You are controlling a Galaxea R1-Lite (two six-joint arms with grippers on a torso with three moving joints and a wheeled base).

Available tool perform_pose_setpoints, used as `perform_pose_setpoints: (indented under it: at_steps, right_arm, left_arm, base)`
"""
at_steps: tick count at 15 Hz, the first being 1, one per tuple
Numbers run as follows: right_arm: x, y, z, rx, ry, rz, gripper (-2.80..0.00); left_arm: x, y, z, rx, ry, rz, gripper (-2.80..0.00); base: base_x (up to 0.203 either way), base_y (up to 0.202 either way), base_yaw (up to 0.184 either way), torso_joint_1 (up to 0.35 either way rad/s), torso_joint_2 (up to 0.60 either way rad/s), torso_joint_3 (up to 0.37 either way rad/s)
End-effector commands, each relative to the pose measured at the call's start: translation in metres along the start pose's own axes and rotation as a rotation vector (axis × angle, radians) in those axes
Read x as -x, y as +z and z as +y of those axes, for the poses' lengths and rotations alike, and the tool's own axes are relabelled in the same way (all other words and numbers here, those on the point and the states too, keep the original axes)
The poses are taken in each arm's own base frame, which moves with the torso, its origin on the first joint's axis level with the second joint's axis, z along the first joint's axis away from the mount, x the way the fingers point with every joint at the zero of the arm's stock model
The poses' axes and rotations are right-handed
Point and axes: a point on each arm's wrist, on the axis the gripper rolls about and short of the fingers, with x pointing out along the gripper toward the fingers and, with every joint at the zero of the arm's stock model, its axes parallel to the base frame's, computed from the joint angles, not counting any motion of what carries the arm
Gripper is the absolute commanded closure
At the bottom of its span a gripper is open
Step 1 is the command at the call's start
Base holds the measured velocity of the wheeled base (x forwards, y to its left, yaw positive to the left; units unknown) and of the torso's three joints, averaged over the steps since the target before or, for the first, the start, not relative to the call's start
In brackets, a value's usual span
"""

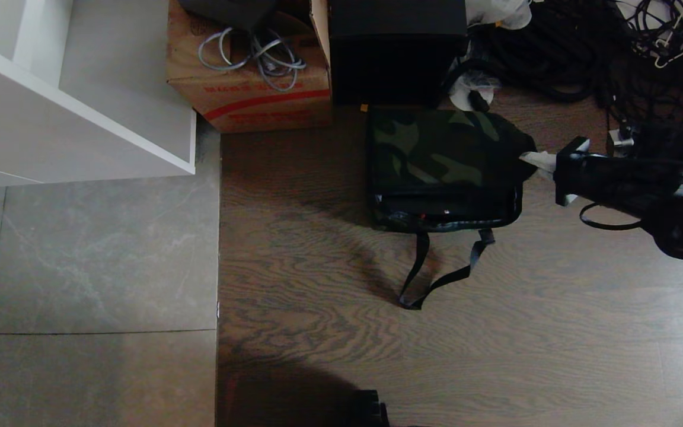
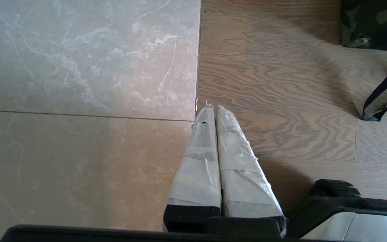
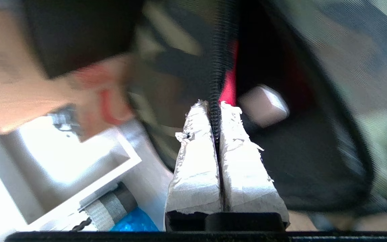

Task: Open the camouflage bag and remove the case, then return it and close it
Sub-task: Open the top of the storage box

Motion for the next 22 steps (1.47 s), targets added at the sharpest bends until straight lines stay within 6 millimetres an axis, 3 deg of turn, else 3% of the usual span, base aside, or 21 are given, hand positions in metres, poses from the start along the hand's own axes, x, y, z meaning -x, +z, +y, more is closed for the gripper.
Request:
perform_pose_setpoints:
  at_steps: [1,11,12,18,22]
  right_arm:
    - [0.001,0.014,0.026,0.04,0.076,-0.04,0.0]
    - [-0.007,0.042,0.057,0.123,0.19,-0.112,0.0]
    - [-0.01,0.044,0.057,0.127,0.196,-0.118,-2.8]
    - [-0.026,0.052,0.053,0.139,0.223,-0.137,-2.8]
    - [-0.037,0.068,0.064,0.126,0.298,-0.179,-2.8]
  left_arm:
    - [-0.001,-0.003,0.0,0.0,0.001,0.01,0.0]
    - [-0.001,-0.003,0.0,0.0,0.0,0.01,0.0]
    - [-0.001,-0.003,0.0,0.0,0.001,0.01,0.0]
    - [-0.001,-0.003,0.0,0.0,0.001,0.011,0.0]
    - [-0.001,-0.003,0.0,0.0,0.001,0.011,0.0]
  base:
    - [0.0,0.0,0.0,0.0,0.0,0.0]
    - [0.0,0.0,0.0,0.0,0.0,0.0]
    - [0.0,0.0,0.0,0.0,0.0,0.0]
    - [0.0,0.0,0.0,0.0,0.0,0.0]
    - [0.0,0.0,0.0,0.0,0.0,0.0]
